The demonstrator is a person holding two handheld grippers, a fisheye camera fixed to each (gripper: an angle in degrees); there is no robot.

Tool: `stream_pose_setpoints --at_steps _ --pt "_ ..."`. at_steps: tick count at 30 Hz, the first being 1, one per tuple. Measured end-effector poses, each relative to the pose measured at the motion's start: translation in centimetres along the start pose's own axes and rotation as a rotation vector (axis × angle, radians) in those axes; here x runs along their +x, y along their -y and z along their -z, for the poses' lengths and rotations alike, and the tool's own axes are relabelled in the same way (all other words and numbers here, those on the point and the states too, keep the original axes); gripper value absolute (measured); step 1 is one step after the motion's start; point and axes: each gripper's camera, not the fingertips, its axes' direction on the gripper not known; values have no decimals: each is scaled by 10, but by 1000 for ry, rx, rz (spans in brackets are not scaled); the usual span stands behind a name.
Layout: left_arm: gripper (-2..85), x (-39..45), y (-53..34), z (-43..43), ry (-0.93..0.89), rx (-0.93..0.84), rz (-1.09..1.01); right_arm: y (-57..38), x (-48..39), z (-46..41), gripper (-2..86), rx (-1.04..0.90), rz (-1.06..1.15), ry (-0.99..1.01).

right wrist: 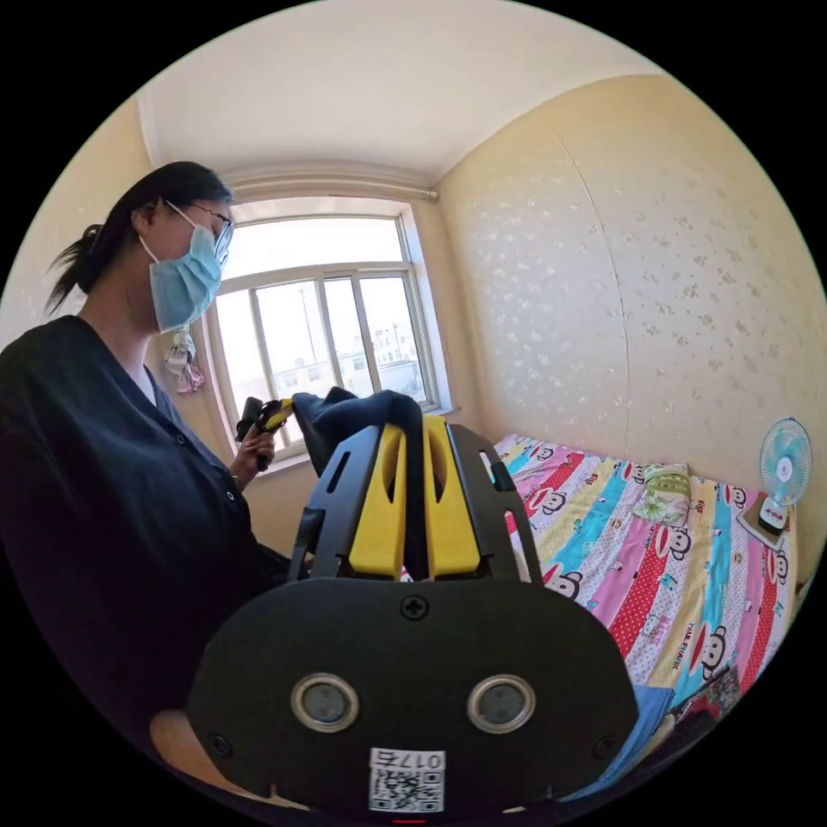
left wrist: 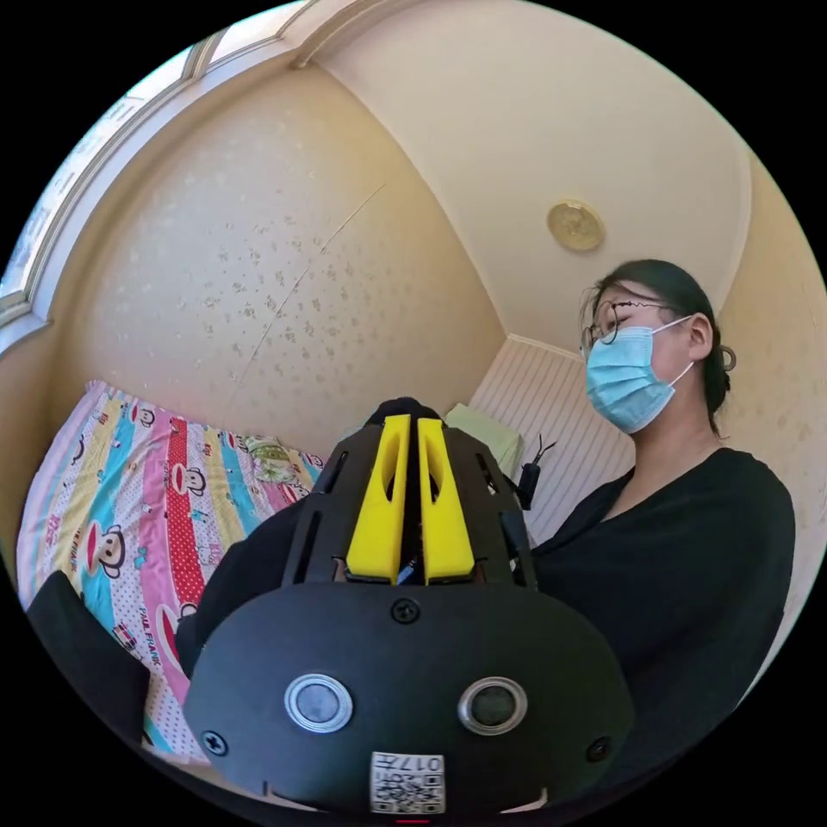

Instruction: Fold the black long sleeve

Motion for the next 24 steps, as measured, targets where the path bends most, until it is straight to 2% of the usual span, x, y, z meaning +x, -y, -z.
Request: stream_pose_setpoints --at_steps 3,6,9,11,15,17,18,20,24 --pt "-6 -4 48 0 94 -11 7 50 22 -13 34 -43 38 -76" --pt "-5 -50 80 -18 179 -56 48 85 78 -60 35 -159 -10 -159" --pt "-2 -139 93 -49 248 -142 168 92 166 -140 36 -345 -64 -225" --pt "3 -230 89 -75 289 -192 296 83 228 -200 39 -455 -106 -239" --pt "25 -368 56 -125 471 -315 374 22 384 -351 48 -645 -224 -332" --pt "37 -440 9 -141 619 -398 489 -20 437 -399 59 -701 -275 -438" --pt "41 -452 -4 -140 631 -405 518 -49 463 -418 73 -739 -333 -503" --pt "51 -471 -57 -121 651 -434 594 -91 488 -432 92 -820 -442 -513" --pt "89 -460 -130 -64 784 -563 653 -203 486 -409 111 -965 -539 -418"
